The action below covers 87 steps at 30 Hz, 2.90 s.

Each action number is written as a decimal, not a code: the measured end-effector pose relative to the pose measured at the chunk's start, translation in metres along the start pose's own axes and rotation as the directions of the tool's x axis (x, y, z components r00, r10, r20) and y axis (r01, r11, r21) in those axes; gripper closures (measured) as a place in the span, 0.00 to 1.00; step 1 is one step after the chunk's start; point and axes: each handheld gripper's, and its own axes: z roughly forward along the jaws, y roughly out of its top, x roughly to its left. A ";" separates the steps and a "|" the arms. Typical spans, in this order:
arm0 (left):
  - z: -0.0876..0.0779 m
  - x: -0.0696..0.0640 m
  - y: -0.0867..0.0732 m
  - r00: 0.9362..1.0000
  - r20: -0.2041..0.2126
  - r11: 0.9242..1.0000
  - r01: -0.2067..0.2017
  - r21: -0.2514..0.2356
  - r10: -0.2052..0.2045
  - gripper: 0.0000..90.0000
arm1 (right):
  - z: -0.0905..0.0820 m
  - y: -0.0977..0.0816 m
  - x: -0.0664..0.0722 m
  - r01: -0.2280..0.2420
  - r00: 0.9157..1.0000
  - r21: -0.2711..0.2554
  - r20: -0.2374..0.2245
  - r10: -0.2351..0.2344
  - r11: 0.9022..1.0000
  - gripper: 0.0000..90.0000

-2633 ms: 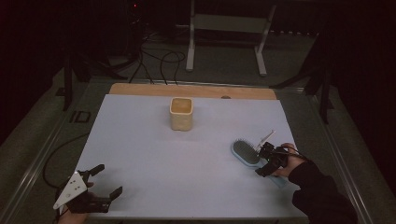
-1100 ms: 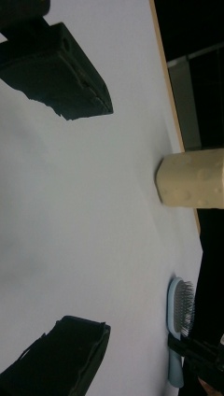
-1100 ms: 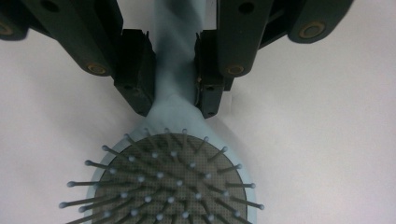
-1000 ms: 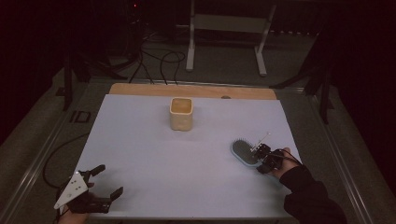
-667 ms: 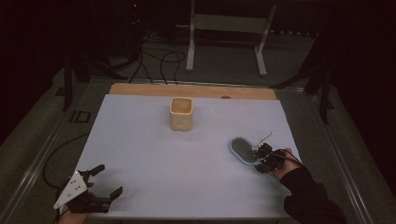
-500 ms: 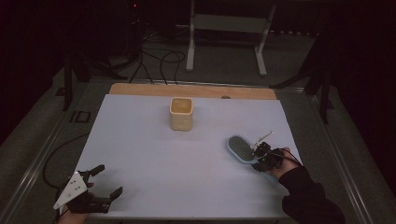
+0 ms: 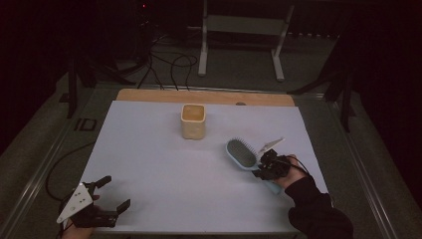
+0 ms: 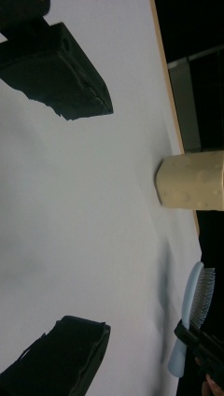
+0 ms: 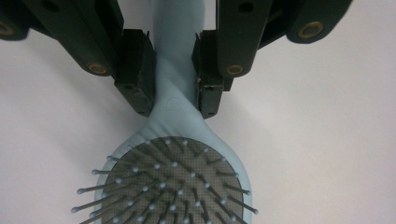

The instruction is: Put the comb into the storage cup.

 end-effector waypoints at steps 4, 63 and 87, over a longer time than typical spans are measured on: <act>0.000 0.000 0.000 1.000 0.000 1.000 0.000 0.003 0.000 0.00 | 0.001 0.009 0.005 0.012 1.000 -0.030 -0.017 -0.012 0.999 0.79; -0.002 0.001 -0.001 1.000 0.001 1.000 0.009 0.001 -0.009 0.00 | -0.012 0.157 0.043 0.068 0.998 -0.436 0.040 -0.056 0.897 0.78; -0.003 0.002 -0.001 1.000 0.003 1.000 0.021 -0.008 -0.021 0.00 | -0.014 0.197 0.040 0.069 0.998 -0.536 0.048 -0.052 0.842 0.78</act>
